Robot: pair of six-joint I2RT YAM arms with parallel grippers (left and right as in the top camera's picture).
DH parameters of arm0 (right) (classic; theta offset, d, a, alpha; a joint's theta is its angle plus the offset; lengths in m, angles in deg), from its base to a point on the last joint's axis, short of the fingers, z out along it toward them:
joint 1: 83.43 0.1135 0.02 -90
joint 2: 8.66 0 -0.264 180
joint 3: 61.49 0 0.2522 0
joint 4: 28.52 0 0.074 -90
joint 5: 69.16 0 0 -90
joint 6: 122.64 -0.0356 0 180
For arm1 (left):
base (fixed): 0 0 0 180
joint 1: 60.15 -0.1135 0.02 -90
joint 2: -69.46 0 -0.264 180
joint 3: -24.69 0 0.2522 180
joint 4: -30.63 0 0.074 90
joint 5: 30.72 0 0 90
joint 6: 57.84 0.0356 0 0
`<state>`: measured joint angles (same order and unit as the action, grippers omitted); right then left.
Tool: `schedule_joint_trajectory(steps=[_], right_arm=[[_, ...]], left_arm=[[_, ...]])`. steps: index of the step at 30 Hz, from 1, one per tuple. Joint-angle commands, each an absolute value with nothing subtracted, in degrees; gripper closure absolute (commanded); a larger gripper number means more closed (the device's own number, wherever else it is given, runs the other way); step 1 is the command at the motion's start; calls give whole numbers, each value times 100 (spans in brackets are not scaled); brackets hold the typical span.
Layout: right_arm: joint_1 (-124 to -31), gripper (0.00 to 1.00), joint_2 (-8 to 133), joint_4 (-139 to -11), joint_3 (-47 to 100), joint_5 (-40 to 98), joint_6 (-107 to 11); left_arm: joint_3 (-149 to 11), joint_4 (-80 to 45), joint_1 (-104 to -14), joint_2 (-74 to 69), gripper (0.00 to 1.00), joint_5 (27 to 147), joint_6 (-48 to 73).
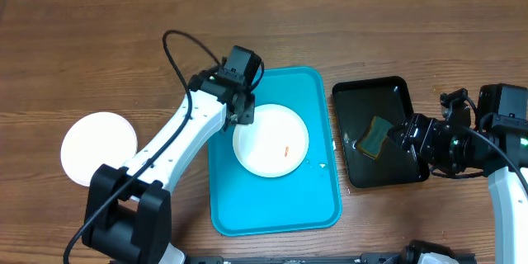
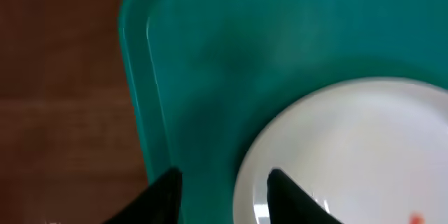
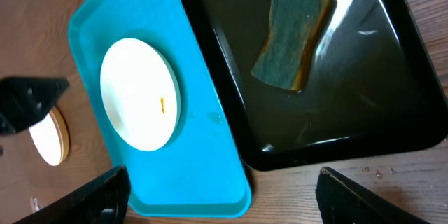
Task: Clean dirty plates on tray and stack at the side
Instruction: 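Grasp the white plate rim and slide it down the blue tray, then reach the right gripper into the black tray toward the sponge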
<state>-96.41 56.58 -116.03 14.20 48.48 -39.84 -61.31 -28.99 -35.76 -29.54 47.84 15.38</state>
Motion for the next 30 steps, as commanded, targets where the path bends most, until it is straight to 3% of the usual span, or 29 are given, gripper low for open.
schedule_joint_trajectory(steps=[1,7,11,13,14,22,26,30], right_arm=[[-9593,14,5586,-11590,1547,4879,-3879],[-9593,14,5586,-11588,1523,4883,-3881],[-9593,14,5586,-11592,1523,4881,-3879],[-9593,14,5586,-11592,1523,4881,-3879],[-9593,14,5586,-11592,1523,4879,-3879],[-9590,14,5586,-11387,1523,4879,-3877],[-9444,24,5594,-11267,1523,4879,-3896],[-8817,25,5721,-10906,1431,4232,-4454]], left_arm=[[-5865,-2521,-3576,-3280,59,4703,2876],[-5856,-2451,-3664,-3831,66,5248,3160],[-5856,-2519,-3729,-4100,78,5809,3389],[-5856,-2650,-3740,-4183,93,5980,3337],[-5856,-2757,-3740,-4183,96,6019,3245],[-5860,-3616,-3740,-4130,96,7046,2069],[-5860,-3885,-3743,-4130,96,7411,1816],[-5860,-3979,-3740,-4130,96,7368,1731]])
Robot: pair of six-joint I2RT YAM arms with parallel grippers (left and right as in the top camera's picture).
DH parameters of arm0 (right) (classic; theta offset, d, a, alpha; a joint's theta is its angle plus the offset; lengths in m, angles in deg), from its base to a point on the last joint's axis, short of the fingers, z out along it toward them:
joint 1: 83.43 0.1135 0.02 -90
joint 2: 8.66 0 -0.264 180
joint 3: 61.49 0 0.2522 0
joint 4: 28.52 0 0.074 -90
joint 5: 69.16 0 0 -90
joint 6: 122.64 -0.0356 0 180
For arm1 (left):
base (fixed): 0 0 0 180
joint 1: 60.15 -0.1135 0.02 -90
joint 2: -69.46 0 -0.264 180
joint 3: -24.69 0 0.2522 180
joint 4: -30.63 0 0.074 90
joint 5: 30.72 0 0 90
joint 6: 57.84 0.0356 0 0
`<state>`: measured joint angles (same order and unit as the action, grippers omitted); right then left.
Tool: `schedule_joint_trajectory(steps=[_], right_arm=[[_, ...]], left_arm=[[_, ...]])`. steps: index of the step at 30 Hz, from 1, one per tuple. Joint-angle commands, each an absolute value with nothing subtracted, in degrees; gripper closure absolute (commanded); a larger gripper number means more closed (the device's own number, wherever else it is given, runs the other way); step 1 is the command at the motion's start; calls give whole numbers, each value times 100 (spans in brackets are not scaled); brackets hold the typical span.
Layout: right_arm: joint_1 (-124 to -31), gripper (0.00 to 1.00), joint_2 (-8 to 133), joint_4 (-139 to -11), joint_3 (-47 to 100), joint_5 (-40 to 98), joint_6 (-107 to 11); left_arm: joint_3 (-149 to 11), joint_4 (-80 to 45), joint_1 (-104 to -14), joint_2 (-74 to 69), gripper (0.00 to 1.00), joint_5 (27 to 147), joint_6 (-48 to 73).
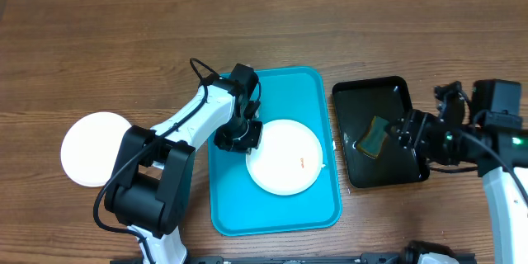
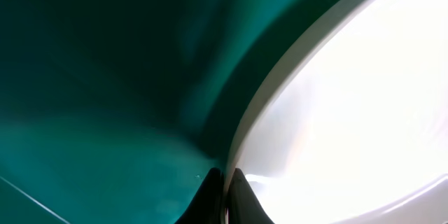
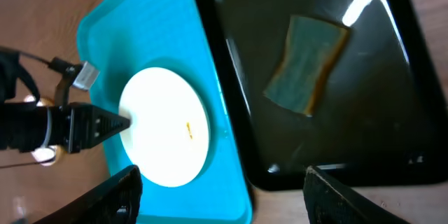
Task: Clean dirty plates on tray and stack at the side
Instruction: 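Reach the right gripper into the black tray toward the sponge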
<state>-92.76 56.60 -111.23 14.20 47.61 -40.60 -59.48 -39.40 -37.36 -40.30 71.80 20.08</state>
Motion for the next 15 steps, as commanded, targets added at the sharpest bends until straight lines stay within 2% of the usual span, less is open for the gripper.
schedule_joint_trajectory(steps=[1,4,8,10,11,15], right_arm=[[-8624,26,5789,-10790,1361,3856,-4740],[-8192,30,6060,-10447,1108,3043,-5448],[-7953,39,6681,-9905,780,2643,-5953],[-7953,47,7067,-9689,686,2536,-6169],[-7953,55,7343,-9588,682,2566,-6296],[-7953,58,8073,-9212,682,2689,-6287]], left_arm=[[-5860,-3964,-3740,-4130,96,7326,1731],[-5860,-3931,-3740,-4130,96,6944,1608],[-5860,-3872,-3736,-4132,96,6847,1567],[-5860,-3854,-3736,-4132,96,6749,1361],[-5860,-3835,-3736,-4132,96,6618,1143],[-5860,-3636,-3736,-4132,96,6616,708]])
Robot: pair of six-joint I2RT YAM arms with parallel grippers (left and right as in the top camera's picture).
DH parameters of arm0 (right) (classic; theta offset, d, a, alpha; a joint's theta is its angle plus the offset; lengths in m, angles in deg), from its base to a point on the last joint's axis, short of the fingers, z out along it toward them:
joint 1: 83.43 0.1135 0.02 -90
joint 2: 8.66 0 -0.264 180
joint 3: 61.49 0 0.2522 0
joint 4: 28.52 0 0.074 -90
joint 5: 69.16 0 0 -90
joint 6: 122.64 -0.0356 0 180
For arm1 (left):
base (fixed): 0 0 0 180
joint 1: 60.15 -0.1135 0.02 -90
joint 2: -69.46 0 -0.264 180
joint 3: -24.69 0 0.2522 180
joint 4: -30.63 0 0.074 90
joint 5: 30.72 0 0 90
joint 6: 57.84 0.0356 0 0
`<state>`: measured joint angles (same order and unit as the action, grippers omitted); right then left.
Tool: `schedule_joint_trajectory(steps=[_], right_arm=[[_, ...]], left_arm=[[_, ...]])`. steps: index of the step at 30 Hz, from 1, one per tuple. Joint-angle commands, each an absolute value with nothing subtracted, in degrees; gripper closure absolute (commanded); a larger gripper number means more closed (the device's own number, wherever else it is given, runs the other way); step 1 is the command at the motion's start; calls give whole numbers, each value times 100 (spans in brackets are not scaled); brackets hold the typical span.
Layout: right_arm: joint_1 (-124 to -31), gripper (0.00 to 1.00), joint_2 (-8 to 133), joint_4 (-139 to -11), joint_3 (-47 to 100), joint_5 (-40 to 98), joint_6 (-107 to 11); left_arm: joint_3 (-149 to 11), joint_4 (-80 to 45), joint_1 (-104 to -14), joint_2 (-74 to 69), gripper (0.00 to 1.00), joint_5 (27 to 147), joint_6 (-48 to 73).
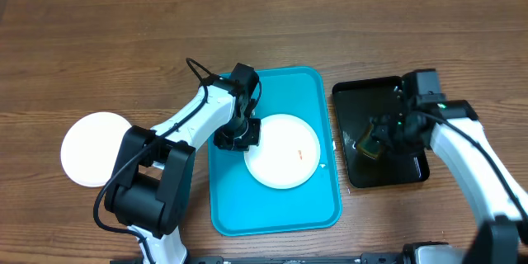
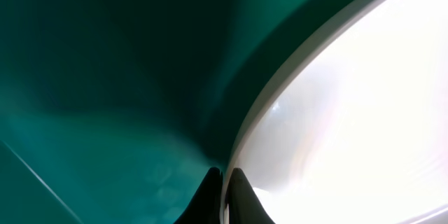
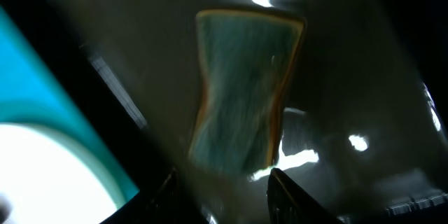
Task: Clean dirty plates on tray and stack at the side
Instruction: 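Reach the right gripper into the black tray toward the sponge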
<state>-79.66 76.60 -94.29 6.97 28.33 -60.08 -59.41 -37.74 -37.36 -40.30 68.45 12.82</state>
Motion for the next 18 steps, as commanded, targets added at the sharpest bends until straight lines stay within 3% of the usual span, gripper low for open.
schedule_joint_trajectory(steps=[1,4,10,16,18], right_arm=[[-7953,58,8226,-9120,682,2691,-6287],[-7953,65,8582,-8919,679,2686,-6285],[-7953,96,9098,-8696,666,2669,-6224],[-7953,96,8785,-9088,926,2796,-5612],[-7953,80,8433,-9337,1055,2796,-5527]], left_arm=[[-5860,-3588,-3736,-4132,96,6684,664],[-5860,-3485,-3736,-4132,96,6944,618],[-5860,-3489,-3736,-4132,96,7118,627],[-5860,-3524,-3734,-4132,96,7118,1110],[-5860,-3533,-3725,-4132,96,7118,1123]])
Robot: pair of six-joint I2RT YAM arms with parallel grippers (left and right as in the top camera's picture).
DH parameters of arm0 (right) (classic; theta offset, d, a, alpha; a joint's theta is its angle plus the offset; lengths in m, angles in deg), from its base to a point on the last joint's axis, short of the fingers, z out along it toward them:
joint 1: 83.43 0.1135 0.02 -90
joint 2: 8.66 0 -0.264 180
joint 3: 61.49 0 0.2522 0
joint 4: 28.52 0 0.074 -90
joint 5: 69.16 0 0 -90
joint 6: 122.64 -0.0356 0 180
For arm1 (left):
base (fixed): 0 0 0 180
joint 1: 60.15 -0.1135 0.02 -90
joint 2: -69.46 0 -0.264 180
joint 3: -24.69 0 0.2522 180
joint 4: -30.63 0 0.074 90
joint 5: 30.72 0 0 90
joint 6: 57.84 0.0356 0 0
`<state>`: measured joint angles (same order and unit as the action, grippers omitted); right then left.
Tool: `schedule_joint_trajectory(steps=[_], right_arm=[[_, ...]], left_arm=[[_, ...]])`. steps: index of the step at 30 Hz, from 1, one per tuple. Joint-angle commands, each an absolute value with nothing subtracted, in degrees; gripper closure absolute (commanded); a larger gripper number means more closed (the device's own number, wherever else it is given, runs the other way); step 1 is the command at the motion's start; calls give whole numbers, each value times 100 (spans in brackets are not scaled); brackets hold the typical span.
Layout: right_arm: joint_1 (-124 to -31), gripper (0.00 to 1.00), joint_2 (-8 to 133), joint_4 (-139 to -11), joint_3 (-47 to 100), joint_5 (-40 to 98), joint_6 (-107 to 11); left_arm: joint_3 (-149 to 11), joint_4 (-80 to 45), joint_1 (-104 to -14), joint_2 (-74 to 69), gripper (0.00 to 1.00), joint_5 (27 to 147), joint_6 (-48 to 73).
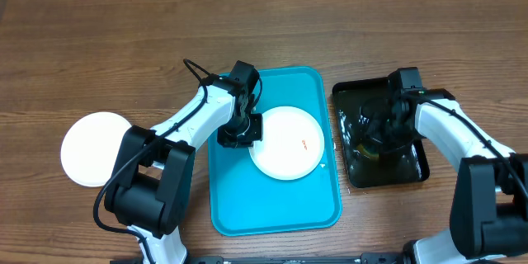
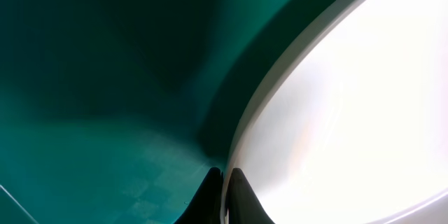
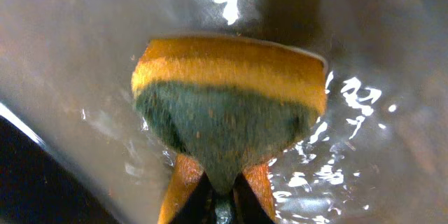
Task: Clean dirty plates on tray and stack at the side
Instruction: 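Reach the right gripper into the black tray toward the sponge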
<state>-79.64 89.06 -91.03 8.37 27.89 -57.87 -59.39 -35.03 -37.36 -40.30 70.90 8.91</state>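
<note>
A white plate point(image 1: 287, 142) with a small orange smear lies on the blue tray point(image 1: 272, 206). My left gripper point(image 1: 246, 129) is shut on the plate's left rim; in the left wrist view the dark fingertips point(image 2: 225, 194) pinch the white edge point(image 2: 336, 112). A second white plate point(image 1: 98, 148) rests on the table at the far left. My right gripper point(image 1: 381, 136) is down in the black tray point(image 1: 404, 173), shut on the green and yellow sponge point(image 3: 227, 105), which is squeezed to a point between the fingers in wet water.
The wooden table point(image 1: 99, 49) spreads around both trays. The black tray sits just right of the blue tray, its rim close to the plate's right edge. A cable loops above the left arm point(image 1: 191, 70).
My right gripper has dropped onto the sponge and shut on it, pinching it. The plate, still in my left gripper, has shifted slightly toward the tray's upper right.
At first my left gripper was open at the plate's left rim and my right gripper hung open above the black tray. Then the left was shut on the rim and the plate sat lower on the tray. The right came down over the sponge and now grips it.
</note>
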Motion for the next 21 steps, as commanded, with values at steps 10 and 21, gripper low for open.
schedule_joint_trajectory(steps=[10,21], right_arm=[[-7951,39,8287,-9177,618,2783,-5641],[-7953,96,8287,-8218,-169,2645,-6185]], left_arm=[[-5860,-3516,-3723,-4132,96,7118,1119],[-5860,-3531,-3725,-4132,96,7118,1119]])
